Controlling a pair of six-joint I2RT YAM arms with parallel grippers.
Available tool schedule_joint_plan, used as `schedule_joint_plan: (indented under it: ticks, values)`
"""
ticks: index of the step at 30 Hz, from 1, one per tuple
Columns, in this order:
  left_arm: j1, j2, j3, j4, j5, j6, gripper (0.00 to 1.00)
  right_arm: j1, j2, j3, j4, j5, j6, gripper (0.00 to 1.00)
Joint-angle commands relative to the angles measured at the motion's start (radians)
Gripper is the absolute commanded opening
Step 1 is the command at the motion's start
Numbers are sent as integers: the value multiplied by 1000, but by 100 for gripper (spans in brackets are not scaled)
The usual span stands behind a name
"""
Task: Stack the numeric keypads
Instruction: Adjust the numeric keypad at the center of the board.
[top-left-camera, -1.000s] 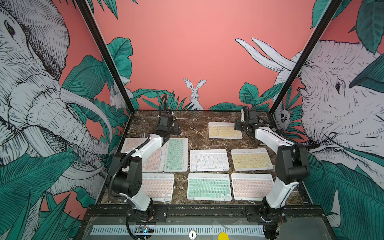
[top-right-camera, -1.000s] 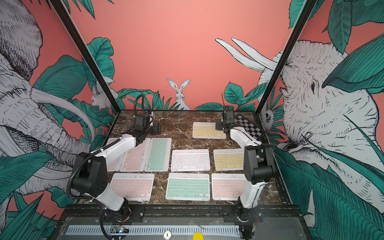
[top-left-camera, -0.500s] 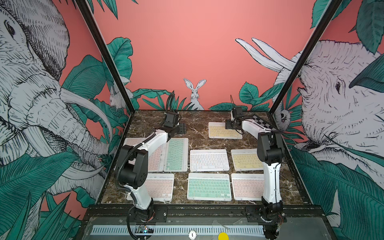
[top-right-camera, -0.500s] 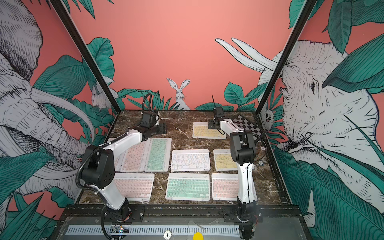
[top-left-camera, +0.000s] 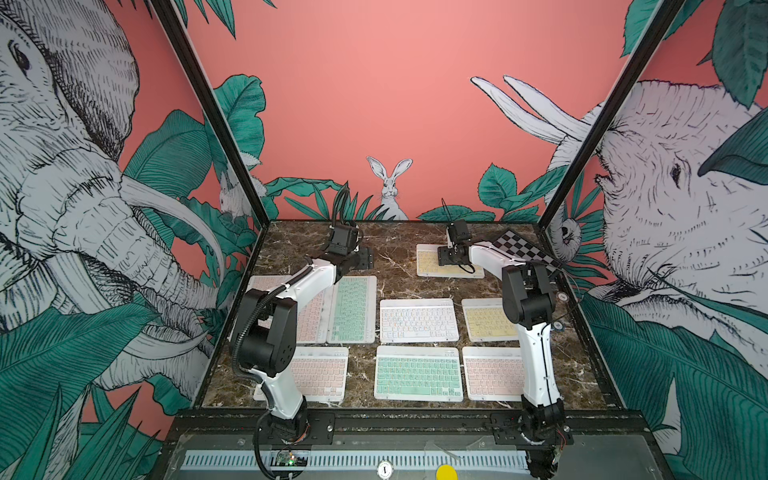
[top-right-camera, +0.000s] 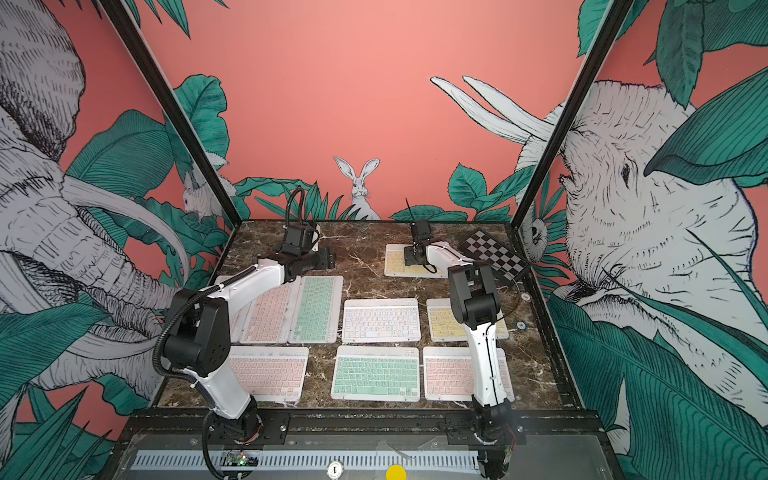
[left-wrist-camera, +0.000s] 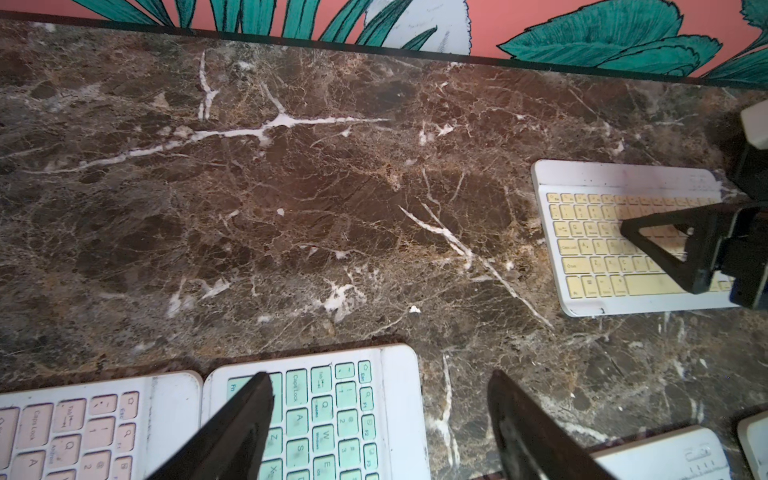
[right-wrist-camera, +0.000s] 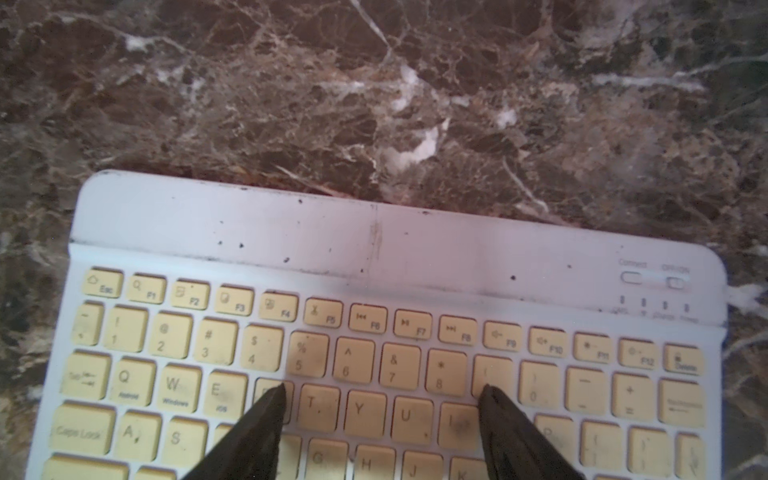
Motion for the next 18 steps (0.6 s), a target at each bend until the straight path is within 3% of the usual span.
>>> schedule_joint_plan:
  ticks: [1,18]
  values:
    - [-10,4,-13,-12,18,-15,83,32,-20,-9,-39,8,-22,73]
    - [-55,36,-2,-14,43,-14,83,128,-57,-103,-47,-26,47,72]
